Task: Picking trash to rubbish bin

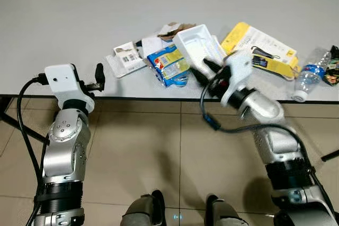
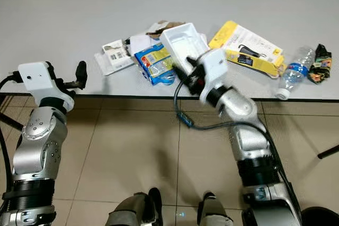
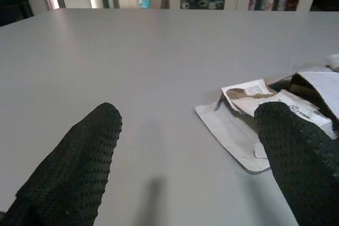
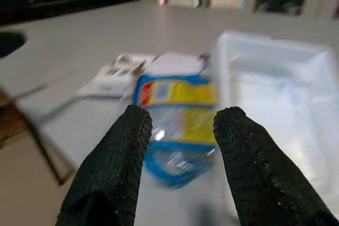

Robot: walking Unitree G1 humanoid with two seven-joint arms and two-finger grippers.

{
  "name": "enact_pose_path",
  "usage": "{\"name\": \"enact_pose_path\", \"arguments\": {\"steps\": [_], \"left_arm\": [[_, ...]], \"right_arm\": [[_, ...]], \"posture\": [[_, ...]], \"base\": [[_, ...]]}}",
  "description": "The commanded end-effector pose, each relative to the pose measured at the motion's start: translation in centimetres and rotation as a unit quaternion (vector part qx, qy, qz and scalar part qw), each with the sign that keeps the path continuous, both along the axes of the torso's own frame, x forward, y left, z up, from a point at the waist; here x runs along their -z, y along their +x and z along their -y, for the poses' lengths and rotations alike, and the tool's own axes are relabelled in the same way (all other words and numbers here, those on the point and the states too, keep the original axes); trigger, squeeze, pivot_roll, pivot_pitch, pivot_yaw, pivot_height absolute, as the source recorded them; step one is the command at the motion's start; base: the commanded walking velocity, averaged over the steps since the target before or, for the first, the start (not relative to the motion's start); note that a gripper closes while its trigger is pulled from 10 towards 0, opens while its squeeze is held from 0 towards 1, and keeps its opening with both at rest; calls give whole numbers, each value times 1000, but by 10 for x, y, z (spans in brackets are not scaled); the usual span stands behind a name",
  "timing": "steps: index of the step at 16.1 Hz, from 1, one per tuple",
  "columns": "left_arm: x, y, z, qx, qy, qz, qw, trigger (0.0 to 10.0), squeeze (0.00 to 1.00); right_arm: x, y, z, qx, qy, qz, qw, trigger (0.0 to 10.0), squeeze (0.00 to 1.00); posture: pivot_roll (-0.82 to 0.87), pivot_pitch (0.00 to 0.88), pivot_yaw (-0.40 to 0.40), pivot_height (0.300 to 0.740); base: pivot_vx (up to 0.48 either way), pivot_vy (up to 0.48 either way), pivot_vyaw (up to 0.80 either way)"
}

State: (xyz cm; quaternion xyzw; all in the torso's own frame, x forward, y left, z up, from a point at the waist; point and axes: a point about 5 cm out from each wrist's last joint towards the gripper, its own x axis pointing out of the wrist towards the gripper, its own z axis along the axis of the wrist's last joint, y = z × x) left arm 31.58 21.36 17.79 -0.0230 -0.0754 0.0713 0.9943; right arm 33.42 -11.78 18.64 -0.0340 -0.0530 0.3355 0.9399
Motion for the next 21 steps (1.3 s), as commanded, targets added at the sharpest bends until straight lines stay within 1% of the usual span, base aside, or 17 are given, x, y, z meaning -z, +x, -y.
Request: {"name": "enact_pose_path", "arguments": {"steps": [1, 3, 5, 7, 9, 10, 11, 13, 14, 15, 17, 18, 20, 21], "left_arm": [[1, -3, -5, -8, 2, -3, 1000, 10000, 0], [0, -3, -3, -4, 2, -2, 1000, 10000, 0], [-1, -3, -2, 0, 2, -3, 1000, 10000, 0], [3, -6, -2, 6, 3, -11, 1000, 10000, 0], [16, -12, -1, 28, -4, -42, 999, 10000, 0], [22, -14, 1, 47, -4, -57, 997, 10000, 0], [31, -21, 2, 78, 2, -85, 993, 10000, 0], [31, -28, -3, 92, 3, -100, 991, 10000, 0], [29, -32, -6, 108, 7, -111, 988, 10000, 0], [26, -40, -9, 152, 24, -130, 979, 10000, 0], [25, -45, -10, 180, 40, -145, 972, 10000, 0], [22, -51, -11, 215, 57, -160, 962, 10000, 0], [21, -52, -9, 240, 61, -174, 953, 10000, 0], [21, -54, -8, 262, 60, -189, 945, 10000, 0]], "right_arm": [[-1, -3, -4, -15, 0, 0, 1000, 10000, 0], [-1, -1, -5, -8, 0, 4, 1000, 10000, 0], [4, 4, -8, 13, -22, 19, 999, 10000, 0], [9, 5, -12, 12, -28, 15, 999, 10000, 0], [14, 5, -16, 10, -48, 23, 999, 10000, 0], [14, 6, -17, 11, -51, 25, 998, 10000, 0], [16, 8, -17, 14, -53, 27, 998, 10000, 0], [16, 9, -15, 19, -53, 30, 998, 10000, 0], [16, 10, -13, 22, -55, 33, 998, 10000, 0], [16, 10, -10, 28, -55, 35, 997, 10000, 0], [16, 11, -8, 32, -54, 37, 997, 10000, 0], [14, 12, -7, 37, -52, 44, 997, 10000, 0], [11, 13, -9, 38, -48, 51, 997, 10000, 0], [7, 14, -10, 43, -48, 61, 996, 10000, 0]], "posture": [[-85, 203, 108, 740], [-83, 203, 108, 740], [-67, 203, 109, 740], [-49, 204, 109, 740], [-32, 208, 109, 740], [-24, 211, 109, 740], [-17, 214, 109, 740], [-10, 217, 111, 740], [-5, 219, 113, 740], [3, 221, 114, 740], [9, 221, 114, 740], [16, 218, 115, 740], [22, 214, 115, 740], [27, 212, 115, 740]], "base": [[0, 0, 0], [0, 0, 0], [0, 0, 0], [0, 0, 0], [0, 0, 0], [0, 0, 0], [0, 0, 0], [0, 0, 0], [0, 0, 0], [0, 0, 0], [0, 0, 0], [0, 0, 0], [0, 0, 0], [0, 0, 0]]}}
